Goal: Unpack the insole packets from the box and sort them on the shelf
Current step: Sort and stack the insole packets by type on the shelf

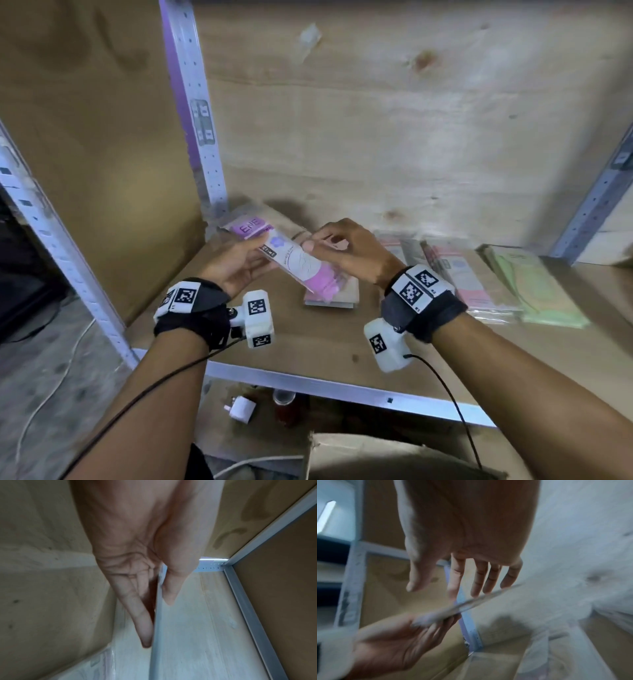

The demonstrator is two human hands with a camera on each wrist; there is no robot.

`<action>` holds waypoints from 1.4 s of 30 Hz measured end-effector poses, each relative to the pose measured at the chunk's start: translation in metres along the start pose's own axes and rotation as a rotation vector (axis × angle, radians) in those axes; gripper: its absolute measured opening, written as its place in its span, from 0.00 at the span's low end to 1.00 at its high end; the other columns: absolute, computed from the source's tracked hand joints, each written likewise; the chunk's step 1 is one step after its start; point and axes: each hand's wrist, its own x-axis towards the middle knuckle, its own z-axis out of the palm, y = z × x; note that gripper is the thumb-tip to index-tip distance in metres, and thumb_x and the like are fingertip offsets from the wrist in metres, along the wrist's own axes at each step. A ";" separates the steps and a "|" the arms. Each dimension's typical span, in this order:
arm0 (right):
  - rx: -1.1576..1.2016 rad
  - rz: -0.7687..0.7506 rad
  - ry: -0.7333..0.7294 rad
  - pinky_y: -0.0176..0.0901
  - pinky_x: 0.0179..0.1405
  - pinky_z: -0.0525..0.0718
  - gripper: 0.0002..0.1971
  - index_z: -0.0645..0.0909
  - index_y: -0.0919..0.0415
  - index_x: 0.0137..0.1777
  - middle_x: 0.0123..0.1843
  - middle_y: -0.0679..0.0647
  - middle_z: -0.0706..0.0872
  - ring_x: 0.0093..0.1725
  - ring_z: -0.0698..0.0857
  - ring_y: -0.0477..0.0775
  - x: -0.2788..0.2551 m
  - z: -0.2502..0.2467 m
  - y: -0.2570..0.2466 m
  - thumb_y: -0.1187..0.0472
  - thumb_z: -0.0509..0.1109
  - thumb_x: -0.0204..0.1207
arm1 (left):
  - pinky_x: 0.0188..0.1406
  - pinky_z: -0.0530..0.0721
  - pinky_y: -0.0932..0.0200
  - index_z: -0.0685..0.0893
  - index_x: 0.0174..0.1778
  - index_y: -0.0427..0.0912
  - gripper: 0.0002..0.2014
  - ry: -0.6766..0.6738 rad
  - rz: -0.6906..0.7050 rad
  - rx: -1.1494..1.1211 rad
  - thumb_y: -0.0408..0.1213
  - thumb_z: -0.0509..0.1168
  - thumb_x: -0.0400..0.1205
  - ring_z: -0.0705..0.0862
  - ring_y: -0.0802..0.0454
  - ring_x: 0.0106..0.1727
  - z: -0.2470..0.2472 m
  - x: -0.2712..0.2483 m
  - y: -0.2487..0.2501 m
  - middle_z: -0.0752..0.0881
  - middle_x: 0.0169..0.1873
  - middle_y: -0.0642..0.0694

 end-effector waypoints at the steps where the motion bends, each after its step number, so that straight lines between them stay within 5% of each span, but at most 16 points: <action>1: -0.009 0.028 0.073 0.42 0.57 0.80 0.18 0.87 0.47 0.57 0.55 0.46 0.82 0.56 0.82 0.46 -0.001 -0.004 0.006 0.39 0.74 0.73 | 0.35 0.90 0.61 0.80 0.70 0.32 0.19 -0.036 -0.010 0.004 0.36 0.68 0.84 0.93 0.48 0.47 0.003 0.000 -0.002 0.93 0.50 0.37; 3: -0.053 0.116 0.135 0.43 0.58 0.81 0.22 0.82 0.51 0.65 0.57 0.51 0.83 0.56 0.83 0.49 -0.003 -0.010 0.019 0.44 0.75 0.74 | 0.37 0.90 0.61 0.80 0.68 0.33 0.20 -0.101 -0.023 0.020 0.38 0.68 0.83 0.93 0.48 0.51 0.012 -0.002 -0.005 0.91 0.55 0.36; 6: 0.062 0.289 -0.028 0.43 0.48 0.83 0.25 0.78 0.60 0.69 0.51 0.54 0.87 0.47 0.86 0.51 -0.008 -0.016 0.032 0.52 0.77 0.75 | 0.40 0.90 0.62 0.82 0.64 0.36 0.16 -0.172 -0.033 0.051 0.40 0.68 0.83 0.92 0.50 0.52 0.022 -0.001 -0.011 0.91 0.55 0.37; 10: 0.278 0.259 -0.146 0.28 0.34 0.78 0.15 0.79 0.69 0.62 0.32 0.40 0.86 0.33 0.83 0.38 -0.023 -0.023 0.040 0.64 0.75 0.78 | 0.37 0.89 0.65 0.85 0.58 0.40 0.09 -0.100 -0.012 0.148 0.37 0.69 0.83 0.92 0.55 0.44 0.025 0.003 -0.014 0.94 0.45 0.45; 14: 0.364 0.254 -0.219 0.55 0.54 0.84 0.15 0.78 0.69 0.64 0.56 0.72 0.88 0.50 0.85 0.60 -0.037 -0.033 0.038 0.68 0.71 0.80 | 0.33 0.86 0.66 0.88 0.50 0.45 0.06 0.079 0.124 0.163 0.40 0.74 0.79 0.90 0.56 0.40 0.016 0.008 -0.009 0.93 0.38 0.48; 17: 0.405 0.264 -0.252 0.54 0.58 0.84 0.17 0.76 0.72 0.67 0.59 0.68 0.87 0.53 0.86 0.60 -0.042 -0.038 0.044 0.70 0.70 0.80 | 0.24 0.79 0.71 0.91 0.47 0.43 0.12 0.122 0.288 0.356 0.47 0.77 0.76 0.85 0.61 0.29 0.013 0.014 -0.012 0.92 0.32 0.49; 22: 0.327 0.243 -0.297 0.45 0.59 0.77 0.12 0.80 0.62 0.61 0.50 0.60 0.82 0.52 0.82 0.55 -0.047 -0.040 0.053 0.67 0.72 0.79 | 0.39 0.79 0.62 0.88 0.33 0.39 0.21 0.120 0.444 0.628 0.54 0.70 0.80 0.83 0.61 0.27 0.002 0.021 -0.013 0.87 0.24 0.53; 26: 0.323 0.233 -0.304 0.40 0.57 0.78 0.13 0.79 0.62 0.64 0.49 0.59 0.82 0.50 0.82 0.51 -0.047 -0.037 0.053 0.67 0.71 0.80 | 0.33 0.76 0.61 0.79 0.22 0.45 0.27 0.177 0.366 0.722 0.58 0.64 0.83 0.78 0.58 0.22 -0.004 0.022 -0.008 0.80 0.17 0.53; 30: 0.329 0.245 -0.286 0.48 0.65 0.77 0.17 0.78 0.65 0.68 0.52 0.62 0.82 0.54 0.82 0.55 -0.046 -0.035 0.050 0.67 0.71 0.80 | 0.10 0.61 0.70 0.70 0.25 0.44 0.25 -0.011 0.038 0.268 0.56 0.66 0.82 0.64 0.58 0.11 -0.008 0.012 -0.006 0.68 0.12 0.50; 35: 0.424 0.261 -0.258 0.51 0.66 0.77 0.19 0.77 0.71 0.70 0.56 0.71 0.84 0.56 0.82 0.62 -0.046 -0.032 0.053 0.71 0.70 0.80 | 0.11 0.59 0.68 0.75 0.23 0.48 0.27 -0.174 -0.114 0.288 0.62 0.62 0.83 0.57 0.58 0.14 -0.020 0.010 -0.006 0.62 0.14 0.52; 38: 0.528 0.296 -0.192 0.56 0.66 0.79 0.19 0.77 0.73 0.69 0.61 0.73 0.85 0.60 0.84 0.68 -0.044 -0.030 0.057 0.72 0.70 0.79 | 0.10 0.62 0.69 0.79 0.39 0.44 0.24 -0.139 -0.103 0.081 0.63 0.58 0.83 0.62 0.61 0.15 -0.025 0.015 -0.008 0.72 0.19 0.51; 40: 0.611 0.321 -0.126 0.52 0.54 0.81 0.18 0.79 0.71 0.67 0.58 0.67 0.86 0.54 0.84 0.64 -0.042 -0.026 0.057 0.71 0.72 0.78 | 0.11 0.67 0.69 0.85 0.50 0.39 0.30 -0.026 -0.094 0.012 0.65 0.53 0.85 0.73 0.60 0.17 -0.029 0.020 -0.012 0.88 0.29 0.47; 42: 0.604 0.338 -0.055 0.49 0.42 0.82 0.15 0.82 0.66 0.62 0.52 0.61 0.88 0.48 0.84 0.60 -0.037 -0.021 0.055 0.68 0.75 0.76 | 0.14 0.73 0.68 0.88 0.54 0.38 0.35 0.008 -0.105 0.071 0.66 0.49 0.85 0.81 0.57 0.22 -0.030 0.022 -0.017 0.93 0.42 0.43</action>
